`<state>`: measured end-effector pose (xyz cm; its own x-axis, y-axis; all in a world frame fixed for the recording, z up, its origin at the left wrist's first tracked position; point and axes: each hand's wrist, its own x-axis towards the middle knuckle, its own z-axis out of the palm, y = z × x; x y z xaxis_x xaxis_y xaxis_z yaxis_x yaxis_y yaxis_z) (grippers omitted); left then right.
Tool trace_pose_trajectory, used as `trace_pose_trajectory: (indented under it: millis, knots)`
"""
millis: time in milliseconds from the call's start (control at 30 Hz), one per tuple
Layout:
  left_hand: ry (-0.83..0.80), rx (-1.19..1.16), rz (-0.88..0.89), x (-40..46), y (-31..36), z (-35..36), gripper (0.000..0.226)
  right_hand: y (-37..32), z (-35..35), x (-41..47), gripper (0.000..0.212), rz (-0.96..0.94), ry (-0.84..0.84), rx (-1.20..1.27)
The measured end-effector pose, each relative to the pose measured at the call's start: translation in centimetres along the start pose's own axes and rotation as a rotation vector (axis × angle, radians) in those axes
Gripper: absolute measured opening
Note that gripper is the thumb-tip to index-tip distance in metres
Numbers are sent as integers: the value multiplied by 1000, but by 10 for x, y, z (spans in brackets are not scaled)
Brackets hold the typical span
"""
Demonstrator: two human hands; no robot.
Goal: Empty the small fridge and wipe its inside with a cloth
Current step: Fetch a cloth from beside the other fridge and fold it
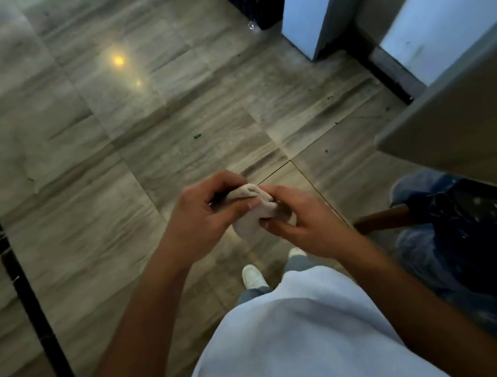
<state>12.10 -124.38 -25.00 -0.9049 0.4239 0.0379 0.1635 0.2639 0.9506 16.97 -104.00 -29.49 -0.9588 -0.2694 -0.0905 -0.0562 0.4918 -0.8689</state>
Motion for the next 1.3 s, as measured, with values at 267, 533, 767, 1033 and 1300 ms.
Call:
trace_pose_trajectory:
  millis: [267, 533, 767, 1033, 1300]
  knots:
    - [55, 9, -48, 105, -29, -58, 18, 24, -32, 108, 18, 69, 97, 12]
    - [102, -95, -149, 248, -49, -66, 20, 53, -118, 227, 25, 159, 280, 57]
    - [-48, -115, -69, 382, -50, -70, 25, 71, -185, 296, 23, 176, 456, 91]
    - [-229, -167, -31, 520, -78, -77, 19, 87, -221, 376, 22, 327, 715, 177]
    - [-436, -137, 61, 667, -65, -74, 19, 83, -258, 448, 25, 489, 1119, 223]
